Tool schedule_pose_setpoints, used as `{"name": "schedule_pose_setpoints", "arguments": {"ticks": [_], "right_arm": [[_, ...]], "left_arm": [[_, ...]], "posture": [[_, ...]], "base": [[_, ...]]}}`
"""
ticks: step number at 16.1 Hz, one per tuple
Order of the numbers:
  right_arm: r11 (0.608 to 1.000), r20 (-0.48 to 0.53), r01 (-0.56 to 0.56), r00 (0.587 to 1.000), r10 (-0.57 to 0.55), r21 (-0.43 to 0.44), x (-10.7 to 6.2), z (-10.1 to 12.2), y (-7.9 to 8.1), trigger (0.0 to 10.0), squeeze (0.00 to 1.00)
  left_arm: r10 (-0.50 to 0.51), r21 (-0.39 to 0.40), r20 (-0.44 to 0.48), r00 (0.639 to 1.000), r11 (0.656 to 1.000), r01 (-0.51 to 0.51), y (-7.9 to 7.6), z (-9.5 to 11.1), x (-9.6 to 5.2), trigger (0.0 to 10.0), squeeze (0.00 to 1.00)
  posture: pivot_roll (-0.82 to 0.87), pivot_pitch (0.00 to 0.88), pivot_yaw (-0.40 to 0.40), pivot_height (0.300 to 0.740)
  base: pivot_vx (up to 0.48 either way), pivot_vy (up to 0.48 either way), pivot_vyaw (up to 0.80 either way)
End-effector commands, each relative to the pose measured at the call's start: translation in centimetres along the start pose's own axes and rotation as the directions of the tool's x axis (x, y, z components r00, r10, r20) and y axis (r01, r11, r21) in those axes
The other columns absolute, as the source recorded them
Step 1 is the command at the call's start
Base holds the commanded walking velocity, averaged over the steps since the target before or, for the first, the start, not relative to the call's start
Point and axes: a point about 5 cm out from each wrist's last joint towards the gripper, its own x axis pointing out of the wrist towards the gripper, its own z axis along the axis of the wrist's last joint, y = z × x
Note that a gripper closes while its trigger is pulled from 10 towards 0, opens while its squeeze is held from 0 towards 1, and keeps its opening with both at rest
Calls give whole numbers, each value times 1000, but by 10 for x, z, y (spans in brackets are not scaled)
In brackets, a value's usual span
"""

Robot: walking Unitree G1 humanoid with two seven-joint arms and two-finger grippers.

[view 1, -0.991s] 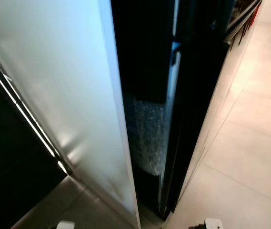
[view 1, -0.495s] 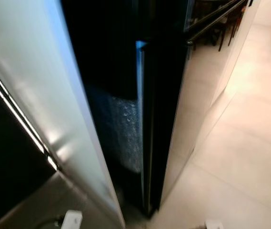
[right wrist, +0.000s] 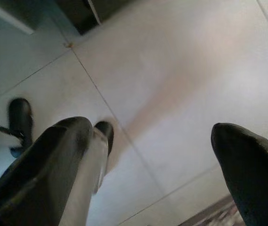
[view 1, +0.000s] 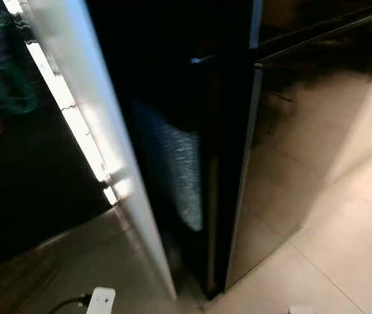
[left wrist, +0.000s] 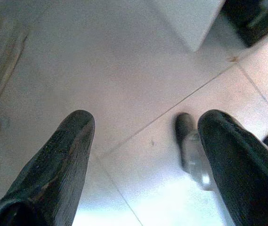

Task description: Restocking fridge

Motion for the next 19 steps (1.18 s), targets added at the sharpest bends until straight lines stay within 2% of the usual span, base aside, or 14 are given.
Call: {"name": "schedule_pose_setpoints", "arguments": {"ticks": [1,10,19], "right_arm": [[999,17,-37,999,38,-21,2,7,13,10000,0],[996,11,-47,999,48,-74,2,7,14,10000,0],[990,5,-60,998,61,-124,2,8,13,10000,0]], "left_arm": [[14,1,-34,999,1000,-14,6,-8,-2,10000,0],[16,-7,-64,998,1000,-16,7,-22,-5,10000,0],[13,-14,-65,998,1000,-14,5,-23,-5,10000,0]], "posture": [[-60,0,24,740],[-58,0,19,740],[-58,0,12,740]], "base": [[0,0,800],[0,0,800],[0,0,800]]}}
